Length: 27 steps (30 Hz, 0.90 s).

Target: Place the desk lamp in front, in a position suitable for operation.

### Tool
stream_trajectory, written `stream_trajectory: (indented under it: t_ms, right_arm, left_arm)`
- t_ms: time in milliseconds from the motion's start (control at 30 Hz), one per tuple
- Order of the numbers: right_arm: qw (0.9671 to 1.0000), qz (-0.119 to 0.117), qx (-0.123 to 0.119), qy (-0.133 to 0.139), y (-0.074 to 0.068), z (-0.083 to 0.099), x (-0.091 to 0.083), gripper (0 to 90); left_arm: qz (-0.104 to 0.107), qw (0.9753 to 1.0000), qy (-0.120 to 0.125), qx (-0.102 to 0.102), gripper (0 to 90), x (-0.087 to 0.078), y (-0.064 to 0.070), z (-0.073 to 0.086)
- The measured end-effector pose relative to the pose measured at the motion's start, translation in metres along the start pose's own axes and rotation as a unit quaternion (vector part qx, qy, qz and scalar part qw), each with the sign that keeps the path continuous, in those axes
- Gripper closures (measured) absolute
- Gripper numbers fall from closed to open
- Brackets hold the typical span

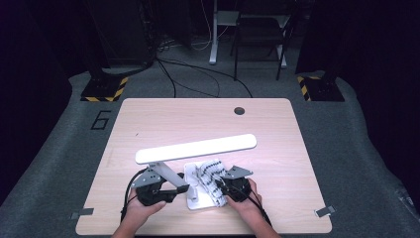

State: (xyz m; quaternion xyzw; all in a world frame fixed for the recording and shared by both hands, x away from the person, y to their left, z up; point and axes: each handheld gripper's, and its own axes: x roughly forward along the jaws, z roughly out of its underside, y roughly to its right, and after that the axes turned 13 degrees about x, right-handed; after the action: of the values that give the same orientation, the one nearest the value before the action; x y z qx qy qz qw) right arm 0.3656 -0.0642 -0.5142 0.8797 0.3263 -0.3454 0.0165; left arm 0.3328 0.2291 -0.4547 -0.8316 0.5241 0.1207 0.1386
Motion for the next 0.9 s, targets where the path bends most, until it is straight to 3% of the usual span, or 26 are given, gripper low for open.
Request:
stream_trajectory:
  t_ms: [333,467,900]
  right_arm:
    - [1.0,0.002,-0.002,0.002,-0.001,0.0,0.0,78.6]
    - [1.0,0.001,-0.001,0.003,-0.001,0.001,0.0,78.6]
    - [1.0,0.001,0.0,0.002,0.0,0.001,0.0,78.6]
  left_arm:
    - [-0.003,0.9995,0.029,-0.009,46.7,-0.024,-0.006,-0.01]
    - [0.0,0.9994,0.03,-0.015,46.5,-0.03,-0.008,-0.017]
    - [0.001,0.9996,0.029,-0.002,46.7,-0.039,-0.01,-0.035]
